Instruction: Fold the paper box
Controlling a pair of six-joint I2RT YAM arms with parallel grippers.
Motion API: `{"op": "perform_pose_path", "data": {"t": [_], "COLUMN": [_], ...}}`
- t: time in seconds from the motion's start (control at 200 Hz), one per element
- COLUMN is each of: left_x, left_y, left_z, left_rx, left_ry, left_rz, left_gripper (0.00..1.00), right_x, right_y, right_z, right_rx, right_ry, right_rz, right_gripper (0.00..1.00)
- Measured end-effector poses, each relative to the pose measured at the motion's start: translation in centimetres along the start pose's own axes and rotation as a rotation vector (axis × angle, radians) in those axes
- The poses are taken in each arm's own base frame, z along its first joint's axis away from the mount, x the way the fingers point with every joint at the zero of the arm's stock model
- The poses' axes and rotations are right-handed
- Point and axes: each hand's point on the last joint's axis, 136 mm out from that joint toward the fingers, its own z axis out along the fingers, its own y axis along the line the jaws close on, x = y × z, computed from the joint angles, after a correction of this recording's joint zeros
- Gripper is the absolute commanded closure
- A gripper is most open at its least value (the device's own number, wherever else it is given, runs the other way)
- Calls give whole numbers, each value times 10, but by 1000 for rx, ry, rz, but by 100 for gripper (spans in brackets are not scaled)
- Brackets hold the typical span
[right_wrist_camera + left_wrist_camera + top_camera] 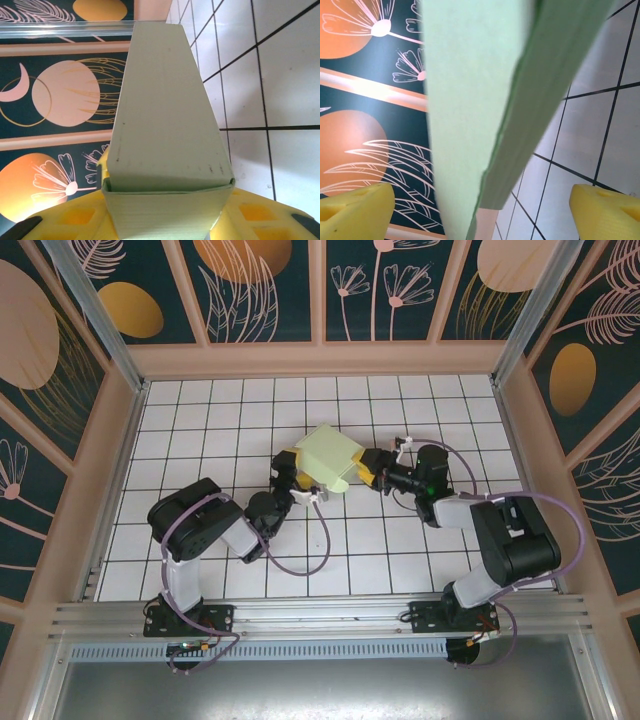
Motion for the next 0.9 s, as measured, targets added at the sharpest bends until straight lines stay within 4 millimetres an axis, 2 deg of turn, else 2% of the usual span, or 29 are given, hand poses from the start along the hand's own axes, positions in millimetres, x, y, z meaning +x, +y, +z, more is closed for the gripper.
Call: {"op": "perform_pose_path", "data": {"t": [0.145, 0.265, 0.325, 0.53, 0.901], "left_x": [0, 2, 2, 2, 2], "left_y": [1, 2, 2, 2, 3], "left_z": [5, 5, 5, 5, 5], "left_rx": [-11, -16, -15, -15, -16], "left_ry": [11, 21, 22, 21, 20], "left_rz": [15, 18, 18, 15, -10], "left_gripper": [24, 33, 32, 15, 26], "right_x": [4, 9, 11, 15, 20], "right_y": [11, 11, 7, 1, 0], "right_z": [-2, -3, -4, -4, -3], "right_rx": [-20, -11, 0, 22, 24], "right_ry": [11, 25, 29, 44, 65], "right_rz": [-23, -19, -11, -9, -4], "right_gripper": [56, 55, 55, 55, 55]}}
